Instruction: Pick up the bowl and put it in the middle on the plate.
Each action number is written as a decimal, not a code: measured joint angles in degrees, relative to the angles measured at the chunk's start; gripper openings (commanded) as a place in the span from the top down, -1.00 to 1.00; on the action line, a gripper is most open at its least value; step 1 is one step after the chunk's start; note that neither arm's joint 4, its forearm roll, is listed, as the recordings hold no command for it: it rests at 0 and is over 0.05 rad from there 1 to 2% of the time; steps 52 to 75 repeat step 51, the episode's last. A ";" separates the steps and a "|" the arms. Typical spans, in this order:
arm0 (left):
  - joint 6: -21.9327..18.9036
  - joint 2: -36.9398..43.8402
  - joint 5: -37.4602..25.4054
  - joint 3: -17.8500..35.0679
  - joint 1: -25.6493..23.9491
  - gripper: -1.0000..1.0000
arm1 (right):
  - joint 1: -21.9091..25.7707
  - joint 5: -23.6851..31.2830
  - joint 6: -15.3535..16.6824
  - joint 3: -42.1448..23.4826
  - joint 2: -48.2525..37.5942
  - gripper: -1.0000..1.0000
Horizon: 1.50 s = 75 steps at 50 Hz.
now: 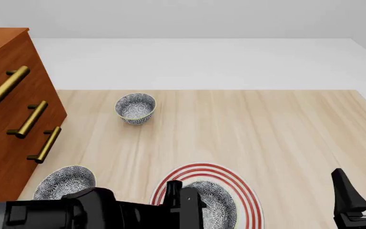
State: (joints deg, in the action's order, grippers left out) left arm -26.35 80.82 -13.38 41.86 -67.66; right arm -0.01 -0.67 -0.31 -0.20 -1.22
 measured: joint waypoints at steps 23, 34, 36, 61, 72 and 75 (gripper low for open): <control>3.07 -7.83 -1.48 -2.91 2.69 -1.00 | 0.00 0.00 0.00 0.00 0.00 -1.00; 4.88 -13.71 -1.83 -5.02 5.67 -1.00 | 0.00 0.00 0.00 0.00 -0.01 -1.00; 5.10 -14.73 -1.82 -5.44 6.16 -1.00 | 0.00 0.00 0.00 0.00 0.00 -1.00; 7.13 -21.83 -0.43 -9.65 9.92 -1.00 | 0.00 0.00 0.00 0.00 0.00 -1.00; 7.13 -21.83 -0.43 -9.65 9.92 -1.00 | 0.00 0.00 0.00 0.00 0.00 -1.00; 7.13 -21.83 -0.43 -9.65 9.92 -1.00 | 0.00 0.00 0.00 0.00 0.00 -1.00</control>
